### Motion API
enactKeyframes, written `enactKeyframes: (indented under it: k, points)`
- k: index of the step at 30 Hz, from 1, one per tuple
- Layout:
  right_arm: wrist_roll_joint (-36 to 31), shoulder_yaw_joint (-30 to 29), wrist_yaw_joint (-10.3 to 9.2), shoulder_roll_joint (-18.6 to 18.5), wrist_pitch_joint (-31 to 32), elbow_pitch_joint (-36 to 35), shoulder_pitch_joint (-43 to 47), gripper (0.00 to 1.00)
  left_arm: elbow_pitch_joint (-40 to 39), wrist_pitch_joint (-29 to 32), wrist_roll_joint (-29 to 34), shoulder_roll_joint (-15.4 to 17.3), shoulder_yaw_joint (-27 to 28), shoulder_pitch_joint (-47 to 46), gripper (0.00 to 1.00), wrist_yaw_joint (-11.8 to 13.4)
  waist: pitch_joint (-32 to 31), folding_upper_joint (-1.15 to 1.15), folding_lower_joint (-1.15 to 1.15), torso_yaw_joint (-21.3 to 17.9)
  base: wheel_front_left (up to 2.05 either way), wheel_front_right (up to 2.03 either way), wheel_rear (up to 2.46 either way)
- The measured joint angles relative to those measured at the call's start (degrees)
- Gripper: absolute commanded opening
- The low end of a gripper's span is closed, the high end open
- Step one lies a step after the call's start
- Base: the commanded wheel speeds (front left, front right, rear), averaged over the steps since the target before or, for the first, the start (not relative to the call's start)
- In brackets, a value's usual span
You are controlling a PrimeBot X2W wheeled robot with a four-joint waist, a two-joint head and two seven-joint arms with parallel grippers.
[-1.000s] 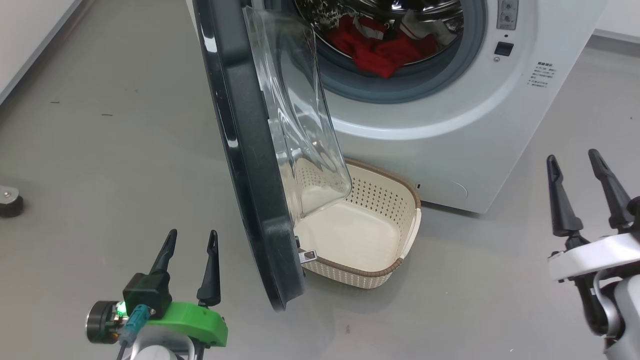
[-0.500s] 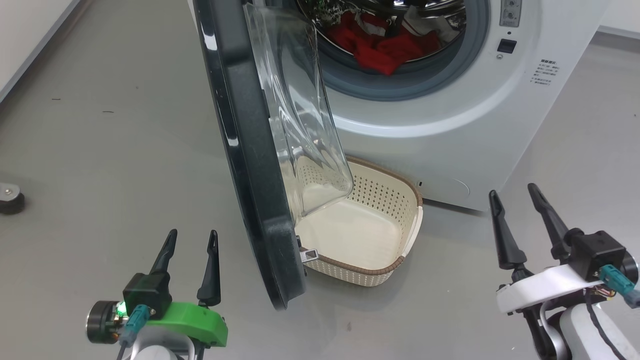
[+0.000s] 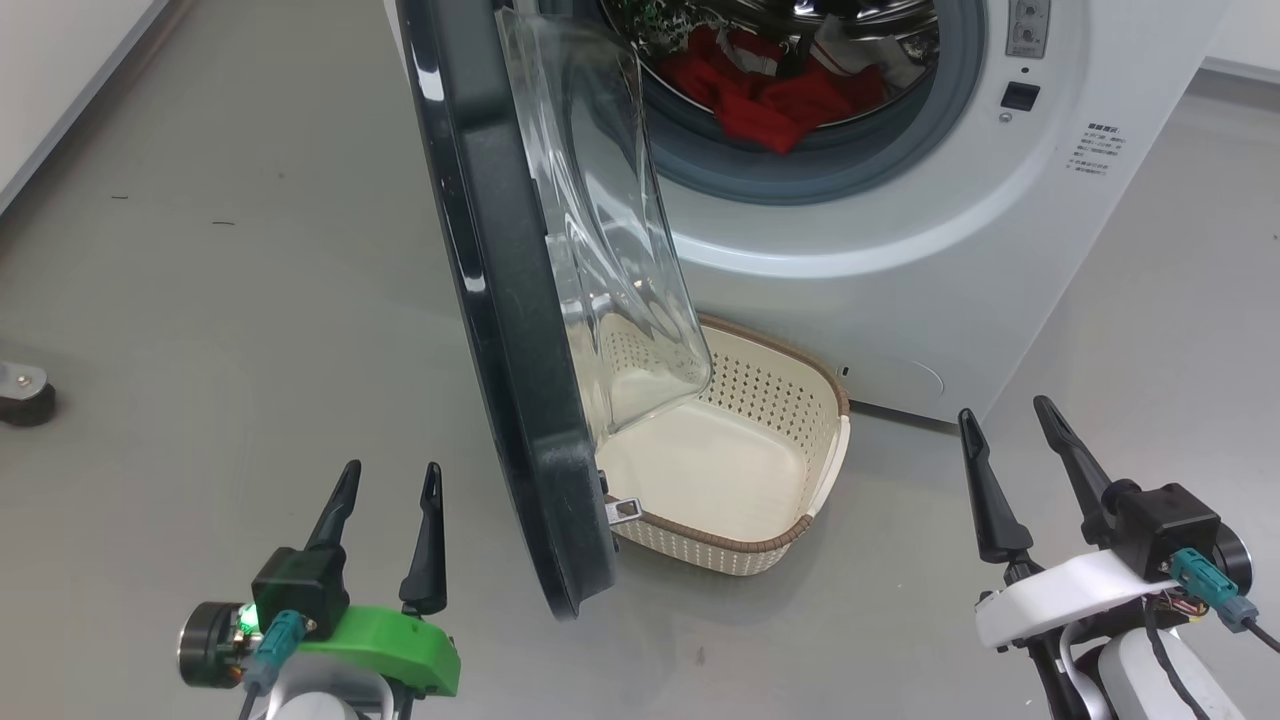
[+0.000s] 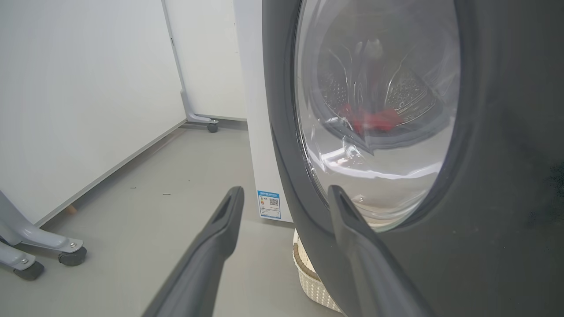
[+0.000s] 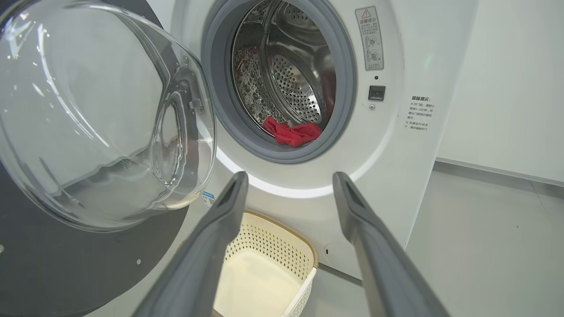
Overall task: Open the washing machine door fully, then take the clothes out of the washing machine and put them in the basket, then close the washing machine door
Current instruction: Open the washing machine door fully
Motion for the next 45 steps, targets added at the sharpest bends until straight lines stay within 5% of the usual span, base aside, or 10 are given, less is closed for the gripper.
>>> enactKeyframes:
  k: [19, 20, 21, 22, 23, 45]
  points:
    - [-2.00, -2.52, 1.63, 2.19, 0.00, 2.07, 0.01, 1.00, 0.09, 0.00, -0.34, 0.00, -0.45, 0.19, 1.00, 0.00, -0.37, 0.00, 0.00, 0.83, 0.00, 0.00, 0.00]
    - [-2.27, -2.66, 1.66, 2.26, 0.00, 2.10, 0.01, 1.00, 0.10, 0.00, -0.34, 0.00, -0.46, 0.19, 0.91, 0.00, -0.37, 0.00, 0.00, 0.87, 0.00, 0.00, 0.00]
    - [-2.42, -2.80, 1.87, 2.32, 0.00, 2.14, 0.01, 1.00, 0.13, 0.00, -0.34, 0.00, -0.47, 0.20, 0.48, 0.00, -0.36, 0.00, 0.00, 0.91, 0.00, 0.00, 0.00]
    - [-2.42, -2.93, 2.05, 2.38, 0.00, 2.20, 0.01, 1.00, 0.18, 0.00, -0.34, 0.00, -0.49, 0.21, 0.35, 0.00, -0.35, 0.00, 0.00, 0.95, 0.00, 0.00, 0.00]
    - [-2.44, -3.04, 2.16, 2.47, 0.00, 2.25, 0.01, 1.00, 0.22, 0.00, -0.34, 0.00, -0.52, 0.23, 0.01, 0.00, -0.34, 0.00, 0.00, 0.99, 0.00, 0.00, 0.00]
    - [-4.99, -5.84, 3.57, 3.66, 0.00, 2.94, 0.01, 1.00, -6.57, 0.00, -1.85, 0.02, 2.87, 0.68, 0.00, 0.08, -0.16, 0.00, 0.00, 2.17, 0.00, 0.00, 0.00]
